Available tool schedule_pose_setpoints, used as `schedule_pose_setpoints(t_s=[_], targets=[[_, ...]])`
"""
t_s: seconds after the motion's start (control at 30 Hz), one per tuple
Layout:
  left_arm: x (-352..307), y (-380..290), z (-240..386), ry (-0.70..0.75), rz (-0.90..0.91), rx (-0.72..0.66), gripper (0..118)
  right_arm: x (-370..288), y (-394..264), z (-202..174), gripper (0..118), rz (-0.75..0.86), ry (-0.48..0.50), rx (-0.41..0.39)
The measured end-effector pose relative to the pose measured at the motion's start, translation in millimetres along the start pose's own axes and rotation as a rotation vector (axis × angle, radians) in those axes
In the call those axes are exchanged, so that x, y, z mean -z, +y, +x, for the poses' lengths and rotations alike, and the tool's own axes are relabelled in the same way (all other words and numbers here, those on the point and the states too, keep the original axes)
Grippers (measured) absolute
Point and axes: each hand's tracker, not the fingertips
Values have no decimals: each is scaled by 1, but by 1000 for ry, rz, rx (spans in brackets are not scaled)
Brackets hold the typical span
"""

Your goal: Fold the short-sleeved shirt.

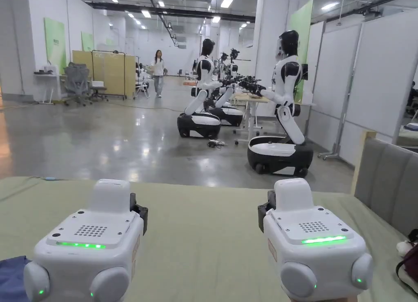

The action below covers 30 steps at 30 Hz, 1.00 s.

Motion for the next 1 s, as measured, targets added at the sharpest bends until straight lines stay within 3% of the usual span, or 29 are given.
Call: schedule_pose_setpoints(t_s=[0.2,0.43,0.53,0.7,0.83,0.87,0.9,0.93,0.97,1.0], targets=[[-9,-5,-20,54,-8,4,1,3,1,-12,3,8,56,34],[-21,-24,-89,230,-105,26,1,4,-2,-95,3,13,309,39],[-2,-34,-130,274,-336,-2,1,12,-7,-137,3,-19,436,50],[63,-85,-201,176,-777,-124,1,29,-28,-181,3,-58,511,-5],[121,-136,-226,196,-887,-117,3,48,-51,-198,3,-102,535,-43],[134,-147,-230,211,-883,-124,16,54,-57,-200,3,-116,537,-53],[146,-157,-232,216,-878,-119,70,60,-62,-202,3,-132,536,-63],[160,-170,-234,227,-884,-110,110,67,-68,-203,3,-148,532,-70],[172,-182,-233,230,-894,-97,117,71,-73,-202,3,-162,526,-70],[181,-189,-230,201,-823,-60,114,77,-79,-201,3,-181,523,-71]])
